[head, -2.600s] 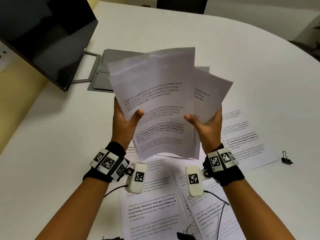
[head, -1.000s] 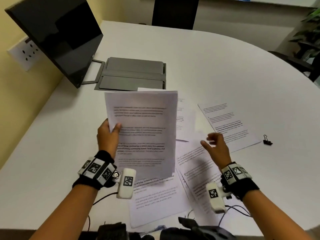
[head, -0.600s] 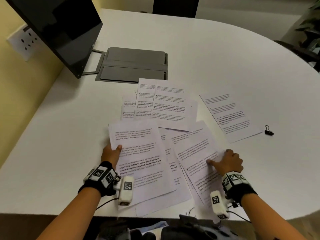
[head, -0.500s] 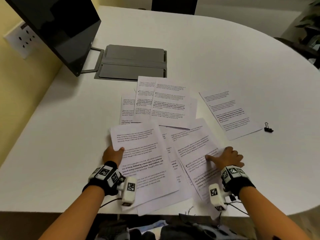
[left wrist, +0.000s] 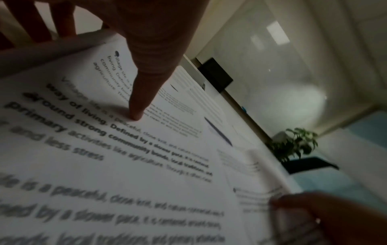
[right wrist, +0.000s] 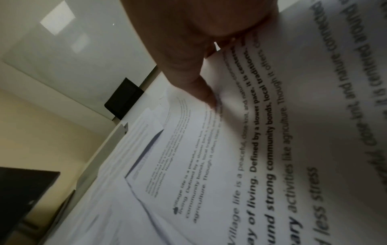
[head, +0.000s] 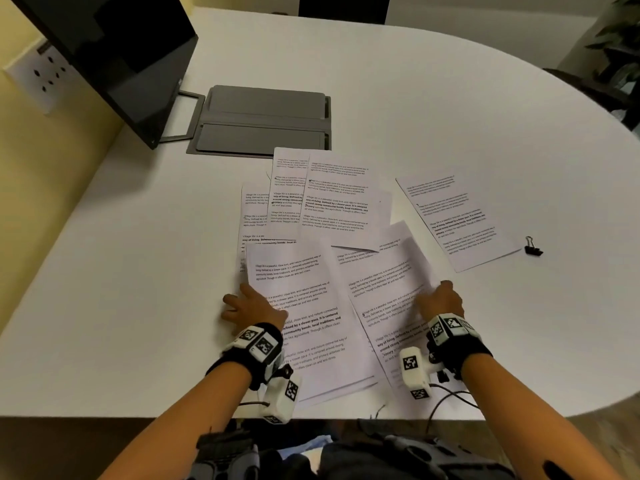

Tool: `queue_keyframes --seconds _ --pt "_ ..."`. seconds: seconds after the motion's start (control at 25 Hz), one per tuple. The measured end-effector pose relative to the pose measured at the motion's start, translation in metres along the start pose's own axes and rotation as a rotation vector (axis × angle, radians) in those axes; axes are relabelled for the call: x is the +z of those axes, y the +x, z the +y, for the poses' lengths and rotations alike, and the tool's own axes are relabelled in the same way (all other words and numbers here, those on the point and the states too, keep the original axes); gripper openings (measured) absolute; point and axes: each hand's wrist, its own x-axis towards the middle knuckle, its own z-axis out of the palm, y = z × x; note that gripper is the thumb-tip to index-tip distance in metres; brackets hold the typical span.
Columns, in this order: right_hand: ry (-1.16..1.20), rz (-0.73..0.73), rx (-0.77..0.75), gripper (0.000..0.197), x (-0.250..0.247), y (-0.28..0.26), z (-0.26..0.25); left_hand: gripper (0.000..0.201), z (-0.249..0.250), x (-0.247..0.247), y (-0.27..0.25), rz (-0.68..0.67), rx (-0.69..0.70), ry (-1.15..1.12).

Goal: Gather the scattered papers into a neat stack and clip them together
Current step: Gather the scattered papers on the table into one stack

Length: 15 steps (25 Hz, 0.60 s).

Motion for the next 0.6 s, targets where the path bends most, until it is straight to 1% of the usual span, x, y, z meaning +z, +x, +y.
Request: queue_keyframes --seconds 0.08,0.16,0.24,0.32,0.36,0.44,0.48,0.52,0.56,0.6 --pt "0.051 0.078 -0.050 0.032 -0.009 -0.008 0.000 0.086 -0.002 0.006 -0.001 0.023 0.043 0.012" --pt "0.065 0.192 -0.150 0.024 -0.023 -0.021 -0.002 0.087 -0.005 0.008 0.003 0.027 0.074 -0.009" --pt "0.088 0.292 -0.275 0.019 -0.041 -0.033 -0.007 0.089 -0.008 0.007 0.008 0.015 0.072 -0.123" --pt "0.123 0.345 -0.366 0.021 -0.059 -0.045 -0.015 0.087 -0.010 0.003 0.010 -0.028 0.060 -0.266" --pt "0.161 0.375 -0.418 0.023 -0.067 -0.050 -0.018 0.080 -0.011 0.001 0.011 -0.044 0.064 -0.286" --pt "0.266 0.433 -0.550 0.023 -0.079 -0.056 -0.026 0.057 -0.014 -0.004 0.013 -0.045 0.063 -0.249" --pt "0.334 0.435 -0.602 0.022 -0.082 -0.059 -0.029 0.047 -0.016 -0.008 0.013 -0.038 0.067 -0.219" --pt "0.432 0.401 -0.642 0.022 -0.084 -0.062 -0.033 0.040 -0.019 -0.010 0.014 -0.033 0.078 -0.203" --pt "0.573 0.334 -0.674 0.021 -0.086 -0.064 -0.036 0.035 -0.022 -0.012 0.016 -0.033 0.095 -0.202" --pt "0.745 0.237 -0.694 0.020 -0.086 -0.066 -0.040 0.031 -0.025 -0.013 0.018 -0.037 0.117 -0.212"
